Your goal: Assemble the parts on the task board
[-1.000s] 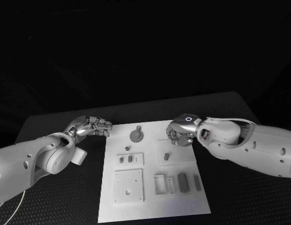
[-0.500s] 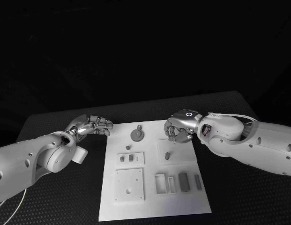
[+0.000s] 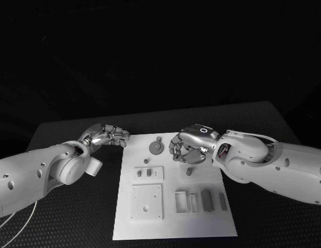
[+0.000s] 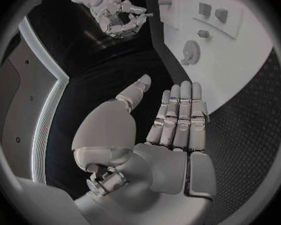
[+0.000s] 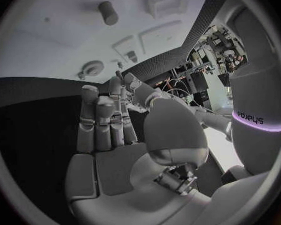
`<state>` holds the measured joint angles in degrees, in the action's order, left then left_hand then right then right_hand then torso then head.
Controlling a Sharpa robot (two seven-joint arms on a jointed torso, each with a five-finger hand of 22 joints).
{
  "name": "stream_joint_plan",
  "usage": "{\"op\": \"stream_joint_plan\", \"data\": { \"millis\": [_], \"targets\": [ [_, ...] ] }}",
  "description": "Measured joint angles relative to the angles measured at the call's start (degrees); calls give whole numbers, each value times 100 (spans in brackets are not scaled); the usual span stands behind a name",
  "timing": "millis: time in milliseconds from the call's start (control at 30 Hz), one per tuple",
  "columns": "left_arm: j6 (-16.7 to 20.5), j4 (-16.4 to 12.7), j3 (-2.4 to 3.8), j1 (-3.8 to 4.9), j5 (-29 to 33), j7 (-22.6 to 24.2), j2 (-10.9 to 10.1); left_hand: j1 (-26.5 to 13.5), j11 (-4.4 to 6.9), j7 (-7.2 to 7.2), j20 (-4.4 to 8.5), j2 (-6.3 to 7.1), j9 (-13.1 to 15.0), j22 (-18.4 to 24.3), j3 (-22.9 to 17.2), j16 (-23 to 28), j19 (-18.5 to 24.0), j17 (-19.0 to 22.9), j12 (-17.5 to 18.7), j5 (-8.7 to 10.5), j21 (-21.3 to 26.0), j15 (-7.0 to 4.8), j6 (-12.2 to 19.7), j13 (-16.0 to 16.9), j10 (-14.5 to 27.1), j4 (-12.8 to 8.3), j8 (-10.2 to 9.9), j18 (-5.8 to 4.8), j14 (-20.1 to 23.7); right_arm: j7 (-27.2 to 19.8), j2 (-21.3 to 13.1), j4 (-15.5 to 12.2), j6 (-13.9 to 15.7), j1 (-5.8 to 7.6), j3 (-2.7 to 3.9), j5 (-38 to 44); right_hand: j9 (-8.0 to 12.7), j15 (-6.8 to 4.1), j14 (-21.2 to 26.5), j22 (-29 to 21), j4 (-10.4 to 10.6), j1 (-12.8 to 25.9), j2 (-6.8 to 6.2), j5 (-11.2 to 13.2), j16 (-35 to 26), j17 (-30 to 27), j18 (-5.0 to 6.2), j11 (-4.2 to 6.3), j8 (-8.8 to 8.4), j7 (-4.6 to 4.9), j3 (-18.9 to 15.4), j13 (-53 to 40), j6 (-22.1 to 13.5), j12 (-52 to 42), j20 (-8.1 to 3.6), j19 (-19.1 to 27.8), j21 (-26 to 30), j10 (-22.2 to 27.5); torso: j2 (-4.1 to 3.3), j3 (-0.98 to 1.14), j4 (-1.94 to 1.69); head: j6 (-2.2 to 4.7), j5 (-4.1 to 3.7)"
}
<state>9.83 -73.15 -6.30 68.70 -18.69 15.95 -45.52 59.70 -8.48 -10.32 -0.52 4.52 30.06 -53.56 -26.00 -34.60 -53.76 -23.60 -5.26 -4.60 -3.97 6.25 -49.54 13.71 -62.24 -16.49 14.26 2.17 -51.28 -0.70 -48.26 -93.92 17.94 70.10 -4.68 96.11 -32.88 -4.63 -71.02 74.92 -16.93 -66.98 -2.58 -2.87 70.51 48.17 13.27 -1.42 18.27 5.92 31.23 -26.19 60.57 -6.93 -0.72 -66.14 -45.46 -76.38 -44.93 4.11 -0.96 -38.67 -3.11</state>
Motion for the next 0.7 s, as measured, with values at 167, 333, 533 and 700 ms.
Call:
{"op": "stream_joint_plan", "data": {
  "millis": [167,333,533,700],
  "targets": [
    [4,44,0,0,12,0,26,0,21,0,0,0,-1,6,0,0,0,-5,0,0,0,0,0,-6,-21,0,0,-1,0,-171,168,-19,189,-193,-1,-150,0,0,0,0,0,0,0,0,0,-5,0,0,-4,1,0,3,0,0,1,0,0,0,1,2,1,-31,159],
    [11,103,1,1,34,3,54,0,21,0,0,0,-1,6,0,0,0,-13,0,0,0,0,0,-6,-21,0,0,-1,0,-295,364,45,295,-428,-6,-235,-1,0,0,0,3,0,0,0,0,-5,0,0,-6,2,3,6,-1,0,-2,5,0,0,3,2,2,-76,337],
    [41,143,1,1,84,5,66,0,21,0,0,0,-1,17,0,23,0,-26,0,0,0,0,0,-12,-21,0,0,-1,0,-399,584,125,359,-611,-4,-270,-2,2,0,0,17,-34,-14,1,0,-5,0,0,3,8,17,7,-7,0,-11,15,0,0,3,2,2,-138,548],
    [64,150,1,3,117,5,90,0,1,0,0,0,-1,17,0,23,0,-32,19,0,0,0,0,-12,-41,0,0,-1,0,-441,737,234,367,-757,-56,-227,-3,2,0,0,17,-48,0,5,0,-5,0,0,4,9,17,13,-8,0,-10,15,0,0,-1,2,-2,-177,676]
  ]
}}
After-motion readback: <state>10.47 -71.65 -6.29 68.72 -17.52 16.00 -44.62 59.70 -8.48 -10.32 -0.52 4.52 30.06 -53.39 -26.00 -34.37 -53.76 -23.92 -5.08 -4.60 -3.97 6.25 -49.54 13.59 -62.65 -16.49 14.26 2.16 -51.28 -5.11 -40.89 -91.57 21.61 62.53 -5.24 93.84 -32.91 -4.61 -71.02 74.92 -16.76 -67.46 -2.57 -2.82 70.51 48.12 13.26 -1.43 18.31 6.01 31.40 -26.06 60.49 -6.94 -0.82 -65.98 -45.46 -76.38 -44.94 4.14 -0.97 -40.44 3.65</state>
